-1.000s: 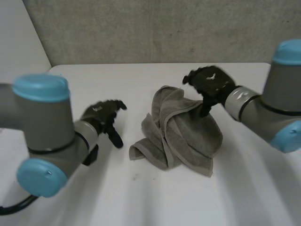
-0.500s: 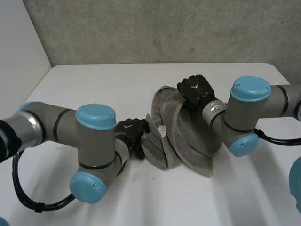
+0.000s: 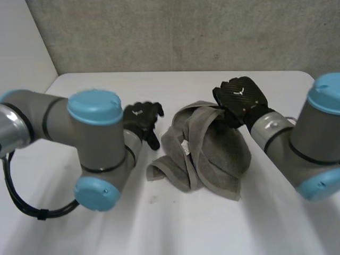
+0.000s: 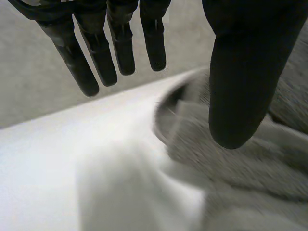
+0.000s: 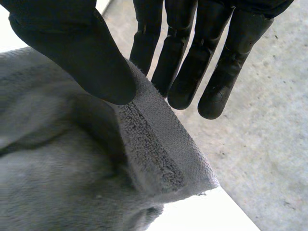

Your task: Fold the towel.

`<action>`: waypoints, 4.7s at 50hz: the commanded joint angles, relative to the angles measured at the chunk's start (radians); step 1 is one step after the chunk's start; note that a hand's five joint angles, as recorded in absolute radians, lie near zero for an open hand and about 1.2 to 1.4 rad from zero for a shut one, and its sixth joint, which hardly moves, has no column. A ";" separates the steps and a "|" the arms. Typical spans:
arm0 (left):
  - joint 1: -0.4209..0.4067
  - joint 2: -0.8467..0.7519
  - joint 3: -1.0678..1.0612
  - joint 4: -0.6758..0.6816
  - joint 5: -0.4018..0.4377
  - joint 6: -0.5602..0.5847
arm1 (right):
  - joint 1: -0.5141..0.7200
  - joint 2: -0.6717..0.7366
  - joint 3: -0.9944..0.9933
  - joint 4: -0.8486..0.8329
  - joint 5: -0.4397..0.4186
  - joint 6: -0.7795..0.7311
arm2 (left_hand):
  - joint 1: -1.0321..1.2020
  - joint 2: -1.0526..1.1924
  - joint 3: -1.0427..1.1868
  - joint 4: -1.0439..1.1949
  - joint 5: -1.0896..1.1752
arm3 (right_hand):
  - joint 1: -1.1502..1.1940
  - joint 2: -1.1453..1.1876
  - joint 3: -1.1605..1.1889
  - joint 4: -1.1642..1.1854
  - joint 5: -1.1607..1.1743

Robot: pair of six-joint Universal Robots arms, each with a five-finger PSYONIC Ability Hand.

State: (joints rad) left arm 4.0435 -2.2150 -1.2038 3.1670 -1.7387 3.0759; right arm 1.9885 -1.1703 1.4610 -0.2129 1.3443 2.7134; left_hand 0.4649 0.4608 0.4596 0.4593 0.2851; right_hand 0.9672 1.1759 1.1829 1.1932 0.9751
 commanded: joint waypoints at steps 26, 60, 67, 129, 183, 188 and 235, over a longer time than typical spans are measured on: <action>0.032 -0.328 0.458 -0.301 0.076 -0.177 | -0.082 -0.353 0.463 -0.040 -0.079 -0.038 | 0.925 0.929 0.930 0.930 0.930 | 0.429 0.220 0.213 0.203 0.247; 0.295 0.169 0.188 -0.280 0.111 0.089 | -0.147 -0.232 0.279 -0.046 -0.436 -0.164 | 0.931 0.935 0.937 0.937 0.937 | 0.429 0.220 0.213 0.203 0.247; 0.348 0.386 -0.282 -0.248 0.192 0.115 | -0.309 -0.223 0.421 0.274 -0.491 -0.531 | 0.690 0.694 0.696 0.696 0.696 | -0.004 -0.213 -0.220 -0.230 -0.187; 0.468 0.589 -0.522 0.103 0.225 0.033 | -0.005 0.621 -0.676 0.375 0.007 0.560 | -0.257 -0.253 -0.252 -0.252 -0.252 | -0.357 -0.566 -0.573 -0.583 -0.540; 0.448 0.391 -0.412 0.284 0.398 0.049 | 0.134 -0.193 -0.147 0.372 -0.002 -0.142 | -0.251 -0.247 -0.246 -0.246 -0.246 | 0.429 0.220 0.213 0.203 0.247; 0.396 0.270 -0.340 0.285 0.496 0.049 | 0.150 -0.336 -0.074 0.372 0.001 -0.181 | -0.249 -0.244 -0.243 -0.243 -0.243 | 0.429 0.220 0.213 0.203 0.247; 0.138 -0.132 0.443 0.011 0.082 0.101 | 0.110 -0.537 0.090 0.230 -0.001 -0.363 | 0.931 0.935 0.937 0.937 0.937 | 0.429 0.220 0.213 0.203 0.247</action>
State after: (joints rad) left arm 4.1090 -2.4870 -0.7473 3.0728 -1.3967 3.1779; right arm 2.1451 -1.7421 1.5625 0.1187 1.3349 2.3846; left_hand 1.1743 1.2059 1.2039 1.2036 1.0173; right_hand 0.9631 1.1777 1.1845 1.1934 0.9842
